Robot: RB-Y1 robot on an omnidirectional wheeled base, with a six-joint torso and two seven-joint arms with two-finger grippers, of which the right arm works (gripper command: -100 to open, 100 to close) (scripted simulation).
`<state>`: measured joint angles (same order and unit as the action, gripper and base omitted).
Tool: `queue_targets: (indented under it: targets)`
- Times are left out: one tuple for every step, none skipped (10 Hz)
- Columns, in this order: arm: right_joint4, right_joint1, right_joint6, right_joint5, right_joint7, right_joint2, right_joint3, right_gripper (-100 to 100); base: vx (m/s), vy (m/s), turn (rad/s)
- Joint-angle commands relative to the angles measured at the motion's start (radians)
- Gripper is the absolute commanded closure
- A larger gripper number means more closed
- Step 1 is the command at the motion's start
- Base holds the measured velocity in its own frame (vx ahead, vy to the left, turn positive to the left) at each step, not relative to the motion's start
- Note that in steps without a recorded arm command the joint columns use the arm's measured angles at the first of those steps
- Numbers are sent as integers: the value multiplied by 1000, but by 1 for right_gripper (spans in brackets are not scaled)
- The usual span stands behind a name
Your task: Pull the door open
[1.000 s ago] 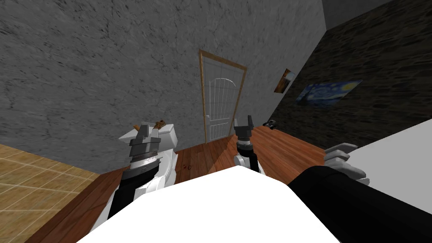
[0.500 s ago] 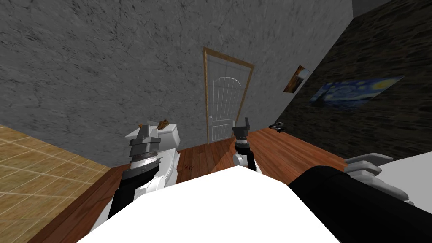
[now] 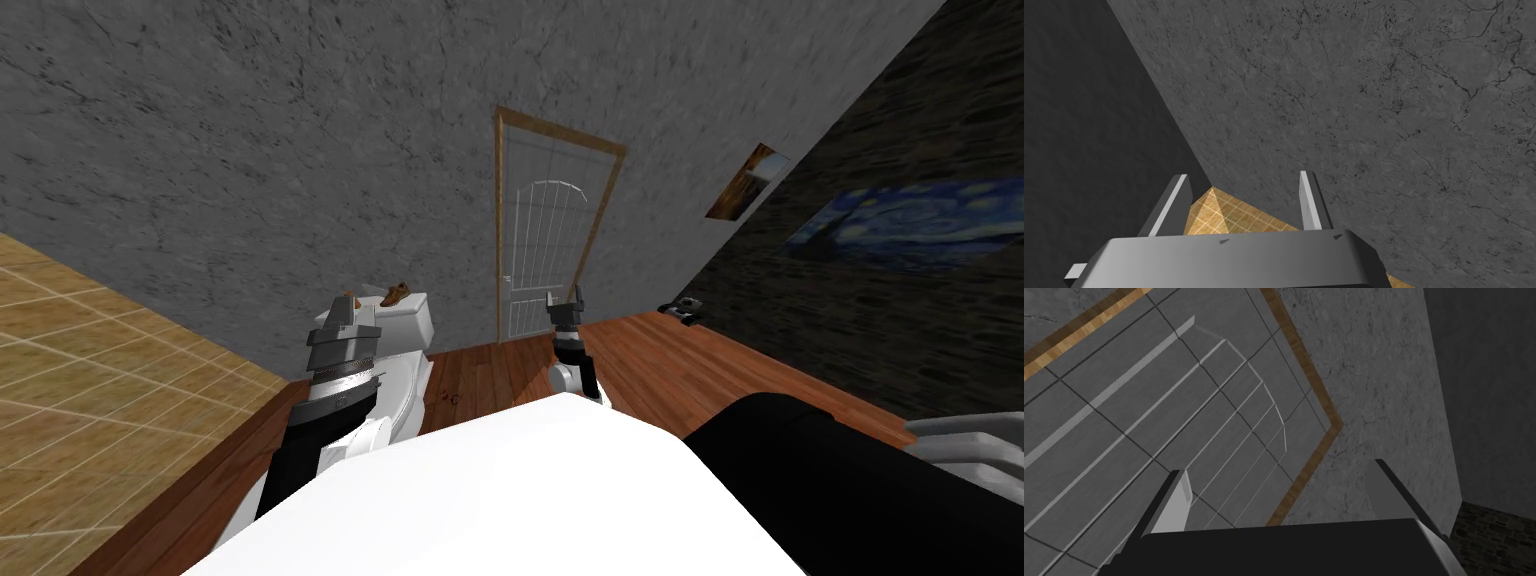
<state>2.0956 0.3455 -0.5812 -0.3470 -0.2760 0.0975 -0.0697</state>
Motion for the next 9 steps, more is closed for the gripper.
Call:
queue_targets:
  targets:
    - [-50, -24, 2, -50, -25, 12, 7, -100, 90, -27, 162]
    - [-80, -35, 4, -79, -38, 16, 7, -100, 96, -29, 165]
    - [-80, -35, 4, -87, -38, 16, 7, -100, 64, -28, 69]
    - [-109, -46, 6, -120, -51, 21, 6, -100, 49, -22, 141]
    - [-138, -57, 7, -151, -63, 26, 6, -100, 66, -35, 138]
    - [-167, -69, 9, -181, -76, 31, 6, -100, 97, -39, 175]
    - [-196, -80, 11, -211, -90, 36, 6, -100, 98, -47, 244]
    - [-226, -92, 12, -241, -103, 41, 6, -100, 83, -63, 193]
    - [-226, -92, 12, -252, -103, 41, 6, -100, 57, -38, 40]
